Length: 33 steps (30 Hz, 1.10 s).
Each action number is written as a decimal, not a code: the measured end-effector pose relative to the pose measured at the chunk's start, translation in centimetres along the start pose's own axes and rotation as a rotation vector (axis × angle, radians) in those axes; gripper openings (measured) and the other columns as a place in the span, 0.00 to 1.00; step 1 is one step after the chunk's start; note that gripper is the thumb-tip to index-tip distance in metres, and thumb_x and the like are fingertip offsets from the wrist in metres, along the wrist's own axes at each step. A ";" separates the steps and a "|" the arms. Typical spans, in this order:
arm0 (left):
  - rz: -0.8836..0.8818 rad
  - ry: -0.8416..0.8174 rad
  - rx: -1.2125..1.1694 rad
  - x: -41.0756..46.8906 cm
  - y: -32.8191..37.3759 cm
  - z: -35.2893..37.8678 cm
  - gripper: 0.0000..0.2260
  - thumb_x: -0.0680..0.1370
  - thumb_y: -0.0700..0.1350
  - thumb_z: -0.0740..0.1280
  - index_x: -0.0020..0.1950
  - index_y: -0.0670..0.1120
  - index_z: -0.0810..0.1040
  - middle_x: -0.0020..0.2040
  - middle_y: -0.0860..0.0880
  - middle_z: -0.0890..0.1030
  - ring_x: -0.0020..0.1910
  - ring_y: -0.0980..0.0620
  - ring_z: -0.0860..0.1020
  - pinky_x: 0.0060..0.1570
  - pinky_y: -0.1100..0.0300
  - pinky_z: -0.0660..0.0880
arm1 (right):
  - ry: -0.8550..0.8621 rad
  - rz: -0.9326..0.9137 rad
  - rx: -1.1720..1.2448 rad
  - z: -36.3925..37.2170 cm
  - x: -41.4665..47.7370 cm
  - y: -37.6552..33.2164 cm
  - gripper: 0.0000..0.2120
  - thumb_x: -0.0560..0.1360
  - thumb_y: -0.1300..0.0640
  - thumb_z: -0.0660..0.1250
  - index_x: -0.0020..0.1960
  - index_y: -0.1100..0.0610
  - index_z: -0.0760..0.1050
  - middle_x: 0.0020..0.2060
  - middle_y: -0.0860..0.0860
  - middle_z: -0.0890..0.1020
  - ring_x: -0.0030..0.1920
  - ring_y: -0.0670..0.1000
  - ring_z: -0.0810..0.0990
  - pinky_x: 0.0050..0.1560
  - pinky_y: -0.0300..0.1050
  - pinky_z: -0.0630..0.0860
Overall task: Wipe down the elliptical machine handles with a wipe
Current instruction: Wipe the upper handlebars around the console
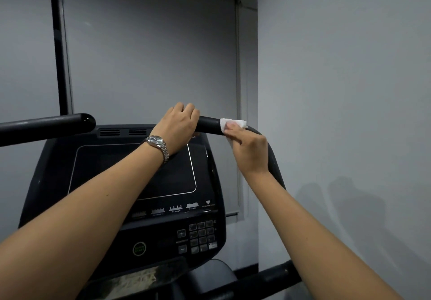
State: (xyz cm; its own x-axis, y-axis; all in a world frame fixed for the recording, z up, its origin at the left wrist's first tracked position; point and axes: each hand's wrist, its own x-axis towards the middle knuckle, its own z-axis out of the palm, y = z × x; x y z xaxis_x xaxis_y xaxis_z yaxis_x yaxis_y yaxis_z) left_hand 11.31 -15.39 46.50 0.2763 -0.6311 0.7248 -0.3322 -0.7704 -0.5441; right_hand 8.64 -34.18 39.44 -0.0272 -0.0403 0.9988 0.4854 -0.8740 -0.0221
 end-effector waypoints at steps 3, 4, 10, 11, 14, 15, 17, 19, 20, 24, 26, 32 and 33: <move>-0.008 0.025 -0.007 0.0 0.0 0.1 0.13 0.72 0.44 0.68 0.51 0.39 0.72 0.47 0.41 0.74 0.42 0.43 0.71 0.40 0.52 0.69 | 0.050 0.061 -0.015 0.0 1.2 -0.3 0.07 0.74 0.63 0.71 0.50 0.57 0.84 0.43 0.52 0.86 0.42 0.52 0.85 0.39 0.47 0.82; -0.007 0.028 -0.002 0.0 0.0 0.1 0.13 0.72 0.44 0.69 0.51 0.39 0.72 0.47 0.41 0.74 0.41 0.43 0.71 0.39 0.51 0.69 | 0.034 0.051 -0.024 0.6 1.5 -1.1 0.07 0.74 0.62 0.70 0.51 0.56 0.84 0.41 0.52 0.86 0.40 0.52 0.85 0.38 0.47 0.81; -0.008 0.027 -0.004 0.0 0.0 0.2 0.14 0.72 0.45 0.69 0.51 0.38 0.72 0.47 0.41 0.74 0.41 0.42 0.72 0.40 0.51 0.70 | 0.025 0.000 -0.018 0.0 0.0 0.2 0.09 0.69 0.66 0.74 0.49 0.59 0.84 0.48 0.53 0.86 0.50 0.52 0.85 0.46 0.49 0.83; -0.010 0.034 -0.003 0.0 0.0 0.3 0.13 0.73 0.45 0.69 0.51 0.38 0.72 0.47 0.41 0.74 0.42 0.43 0.71 0.41 0.51 0.70 | 0.052 0.021 -0.027 -0.4 0.1 0.7 0.08 0.69 0.66 0.74 0.48 0.59 0.84 0.47 0.53 0.86 0.49 0.52 0.85 0.45 0.49 0.83; -0.018 0.042 0.012 0.0 0.0 0.5 0.15 0.72 0.46 0.70 0.51 0.39 0.72 0.47 0.41 0.74 0.41 0.43 0.71 0.39 0.51 0.70 | 0.054 0.029 -0.033 0.4 1.0 -0.6 0.09 0.71 0.66 0.73 0.50 0.60 0.83 0.45 0.55 0.86 0.46 0.54 0.85 0.42 0.51 0.83; -0.018 0.037 0.016 0.0 0.0 0.5 0.15 0.72 0.47 0.71 0.50 0.39 0.72 0.46 0.41 0.74 0.41 0.43 0.71 0.39 0.51 0.70 | 0.025 0.010 -0.025 0.9 1.1 -1.4 0.10 0.70 0.66 0.73 0.51 0.60 0.83 0.46 0.55 0.86 0.46 0.55 0.85 0.42 0.52 0.83; -0.017 0.026 0.023 0.1 0.0 0.5 0.16 0.71 0.47 0.72 0.50 0.39 0.72 0.46 0.41 0.74 0.40 0.43 0.72 0.38 0.51 0.70 | -0.022 -0.034 -0.003 1.5 0.6 -2.0 0.12 0.68 0.68 0.74 0.52 0.61 0.83 0.49 0.56 0.85 0.50 0.56 0.85 0.46 0.52 0.83; -0.017 0.022 0.015 0.1 0.1 0.4 0.16 0.71 0.47 0.72 0.50 0.39 0.72 0.46 0.41 0.74 0.41 0.43 0.72 0.39 0.51 0.71 | -0.012 -0.057 -0.003 0.7 0.0 -0.6 0.11 0.68 0.68 0.74 0.50 0.61 0.84 0.49 0.54 0.85 0.50 0.54 0.85 0.46 0.51 0.83; -0.018 0.026 0.010 0.0 0.1 0.4 0.16 0.72 0.47 0.71 0.50 0.39 0.72 0.46 0.42 0.74 0.41 0.43 0.72 0.40 0.51 0.71 | 0.009 -0.030 -0.014 -0.1 -0.1 0.2 0.09 0.69 0.66 0.74 0.49 0.60 0.84 0.48 0.54 0.86 0.47 0.54 0.85 0.44 0.49 0.83; -0.020 0.045 0.009 0.1 0.1 0.5 0.15 0.71 0.46 0.72 0.50 0.39 0.72 0.46 0.42 0.74 0.40 0.44 0.71 0.39 0.51 0.71 | 0.080 0.104 -0.080 -1.0 1.2 0.6 0.05 0.74 0.62 0.71 0.47 0.55 0.84 0.32 0.51 0.83 0.26 0.49 0.71 0.28 0.38 0.71; -0.020 0.044 0.015 0.1 0.0 0.5 0.15 0.70 0.46 0.73 0.48 0.39 0.72 0.45 0.41 0.74 0.39 0.43 0.71 0.37 0.51 0.70 | 0.012 0.051 -0.073 0.2 1.5 -0.8 0.06 0.75 0.62 0.70 0.50 0.56 0.83 0.38 0.51 0.85 0.32 0.50 0.80 0.32 0.43 0.79; -0.019 0.037 0.012 0.0 0.1 0.4 0.15 0.71 0.46 0.72 0.49 0.38 0.72 0.45 0.41 0.74 0.40 0.42 0.71 0.38 0.51 0.70 | 0.024 0.072 -0.065 -1.3 0.3 1.1 0.05 0.72 0.62 0.73 0.47 0.56 0.85 0.40 0.52 0.86 0.34 0.49 0.82 0.34 0.47 0.81; -0.021 0.043 0.017 0.0 0.1 0.5 0.15 0.71 0.46 0.72 0.49 0.38 0.72 0.45 0.41 0.74 0.40 0.43 0.71 0.38 0.51 0.70 | 0.042 0.113 -0.083 -1.5 0.6 1.4 0.04 0.74 0.60 0.71 0.46 0.55 0.85 0.35 0.52 0.84 0.30 0.48 0.77 0.31 0.46 0.79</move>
State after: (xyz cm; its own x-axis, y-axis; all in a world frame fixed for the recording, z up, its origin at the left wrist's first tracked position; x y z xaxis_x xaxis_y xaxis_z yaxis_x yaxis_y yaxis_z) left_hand 11.72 -15.54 46.27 0.2441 -0.6109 0.7532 -0.3117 -0.7849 -0.5356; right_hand 8.02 -36.12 39.99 -0.0136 -0.1595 0.9871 0.4135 -0.8997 -0.1397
